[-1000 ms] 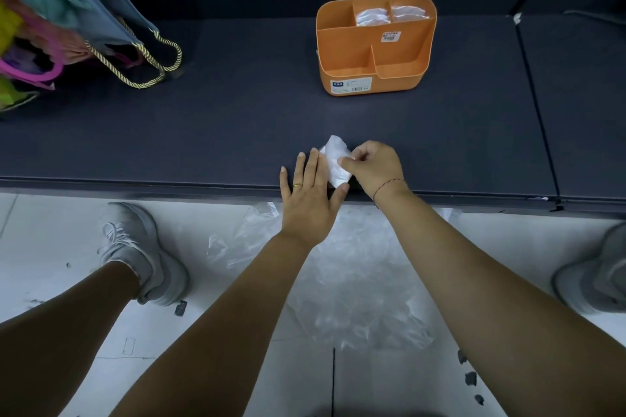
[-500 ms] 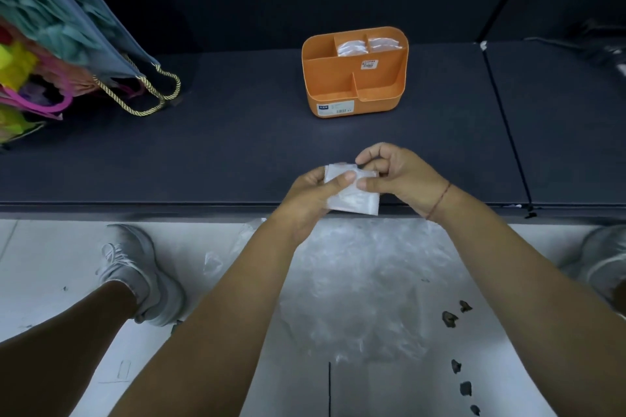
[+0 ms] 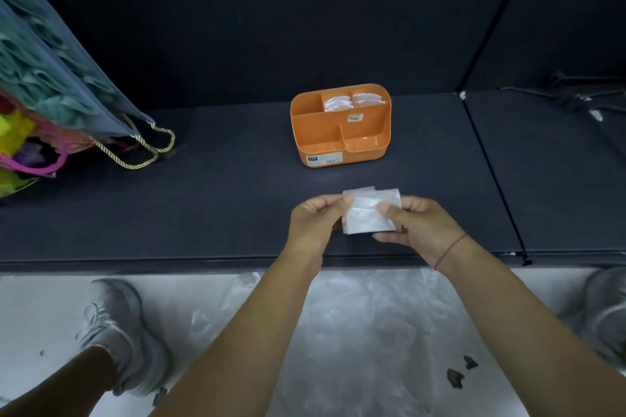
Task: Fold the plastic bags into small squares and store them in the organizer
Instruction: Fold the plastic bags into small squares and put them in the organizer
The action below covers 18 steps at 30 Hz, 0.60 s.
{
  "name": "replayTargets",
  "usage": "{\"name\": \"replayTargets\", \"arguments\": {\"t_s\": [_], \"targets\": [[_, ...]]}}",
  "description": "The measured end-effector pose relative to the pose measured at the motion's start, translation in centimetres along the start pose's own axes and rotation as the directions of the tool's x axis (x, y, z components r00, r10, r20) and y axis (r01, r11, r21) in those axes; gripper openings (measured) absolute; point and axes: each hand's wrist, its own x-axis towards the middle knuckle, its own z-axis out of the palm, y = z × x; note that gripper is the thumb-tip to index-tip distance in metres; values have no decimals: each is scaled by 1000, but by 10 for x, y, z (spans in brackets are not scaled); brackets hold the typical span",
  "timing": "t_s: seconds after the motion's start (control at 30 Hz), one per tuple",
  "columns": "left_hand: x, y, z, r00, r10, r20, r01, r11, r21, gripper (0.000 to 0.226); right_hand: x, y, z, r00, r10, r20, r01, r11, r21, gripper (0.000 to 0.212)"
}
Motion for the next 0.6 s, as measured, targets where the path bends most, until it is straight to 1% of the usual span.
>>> {"name": "replayTargets", "arguments": {"t_s": [0.07, 0.1, 0.13, 0.17, 0.2, 0.23, 0.27, 0.3, 0.37, 0.4, 0.47, 0.53, 0.6], "targets": [[16, 7, 3, 994, 90, -62, -87, 995, 40, 11, 8, -7, -5, 996, -26, -80, 29, 999, 41, 12], [27, 9, 4, 979, 178, -97, -166, 979, 121, 10, 13, -10, -9, 992, -38, -124, 46, 997, 63, 12], [38, 10, 4, 949, 296, -112, -261, 931, 257, 10, 17, -13, -13, 985, -52, -166, 66, 995, 76, 12], [50, 11, 5, 901, 425, -91, -351, 835, 423, 10, 21, -15, -17, 978, -64, -198, 82, 993, 82, 12], [61, 12, 6, 843, 536, -35, -421, 700, 577, 13, 25, -17, -20, 973, -72, -219, 92, 992, 81, 12], [72, 11, 9, 797, 603, 35, -457, 565, 687, 20, 28, -18, -23, 970, -76, -231, 95, 993, 75, 12], [83, 10, 11, 775, 623, 105, -469, 456, 756, 29, 31, -18, -25, 968, -77, -238, 95, 993, 65, 11], [93, 9, 14, 772, 612, 172, -470, 368, 802, 36, 33, -18, -27, 968, -77, -240, 93, 994, 57, 12], [106, 8, 16, 784, 556, 277, -461, 222, 859, 42, 36, -18, -29, 969, -76, -235, 89, 995, 44, 12], [110, 6, 16, 781, 541, 311, -465, 172, 868, 43, 38, -18, -30, 970, -76, -231, 87, 995, 39, 13], [111, 0, 11, 759, 552, 345, -487, 128, 864, 42, 39, -18, -32, 970, -84, -226, 91, 996, 21, 13], [103, -7, 5, 732, 580, 359, -514, 122, 849, 40, 39, -19, -34, 968, -111, -227, 111, 994, -13, 14], [89, -16, -3, 714, 590, 377, -532, 107, 840, 45, 39, -23, -34, 962, -147, -231, 139, 989, -51, 14]]}}
